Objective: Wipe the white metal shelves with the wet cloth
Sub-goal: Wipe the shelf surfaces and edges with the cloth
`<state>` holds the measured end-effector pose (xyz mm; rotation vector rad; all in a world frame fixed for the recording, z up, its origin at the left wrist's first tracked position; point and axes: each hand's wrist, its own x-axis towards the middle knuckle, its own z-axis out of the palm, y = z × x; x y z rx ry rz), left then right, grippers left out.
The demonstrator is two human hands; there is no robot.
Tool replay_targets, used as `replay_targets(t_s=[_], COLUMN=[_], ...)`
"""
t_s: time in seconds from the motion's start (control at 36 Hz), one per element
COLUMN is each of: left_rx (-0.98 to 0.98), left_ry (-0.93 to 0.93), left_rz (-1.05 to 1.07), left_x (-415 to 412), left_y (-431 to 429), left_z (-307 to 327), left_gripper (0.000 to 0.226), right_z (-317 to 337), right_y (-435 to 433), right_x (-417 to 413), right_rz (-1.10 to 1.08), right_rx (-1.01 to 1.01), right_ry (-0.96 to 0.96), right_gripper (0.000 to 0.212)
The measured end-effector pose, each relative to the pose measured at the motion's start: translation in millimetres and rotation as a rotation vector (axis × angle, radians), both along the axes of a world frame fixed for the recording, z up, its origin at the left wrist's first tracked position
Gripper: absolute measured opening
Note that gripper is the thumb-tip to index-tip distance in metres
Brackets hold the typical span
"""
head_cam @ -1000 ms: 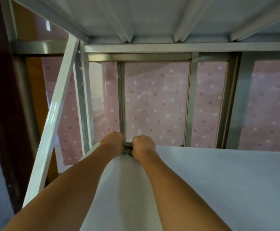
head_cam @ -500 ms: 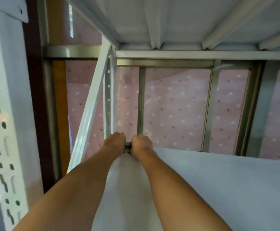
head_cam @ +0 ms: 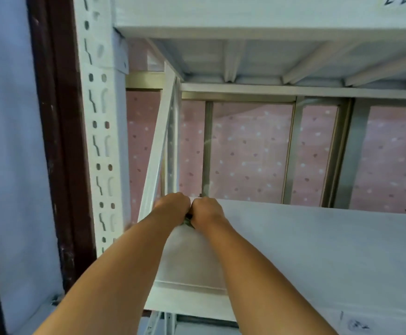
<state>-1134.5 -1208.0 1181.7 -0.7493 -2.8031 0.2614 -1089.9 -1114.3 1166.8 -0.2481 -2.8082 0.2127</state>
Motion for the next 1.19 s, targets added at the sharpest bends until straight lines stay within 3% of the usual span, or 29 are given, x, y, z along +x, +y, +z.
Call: replay_targets(t_s=[0.19,0.33,0.44,0.67,0.97,1.19], left_rx=[-0.026,-0.057,-0.065,-0.091,-0.071,-0.088], left_ry=[0.029,-0.036,-0.038,0.049,-0.008,-0.017], left_rz=[-0.139,-0.124,-0.116,-0.187,-0.173,-0.273], left_x=[57.0,98.3,130.8,160.9,183.8,216.5], left_y=[-39.0,-60.8,-73.6,-102.0,-114.7,-107.8], left_z=[-0.6,5.7,4.4,-1.7,2.9,5.4], left_gripper=[0.018,0.004,0.020,0.016,0.018,0.017], right_z=[4.3,1.4,0.0,0.3,1.8,10.3], right_y=[-32.7,-56.6,-76.3,-99.1,-104.2,-88.7], right_x=[59.1,100.6,129.8,173.2,202.5,232.0], right_rz=[-0.054,-0.061,-0.069,-0.072,-0.110,-0.039], right_rx=[-0.009,0.032,0.024,-0.045,-0.067,-0.022], right_ry=[-0.041,-0.032,0.004,0.033,0.003,-0.068], right_gripper=[0.029,0.026,0.027,0.026,0.021,0.021])
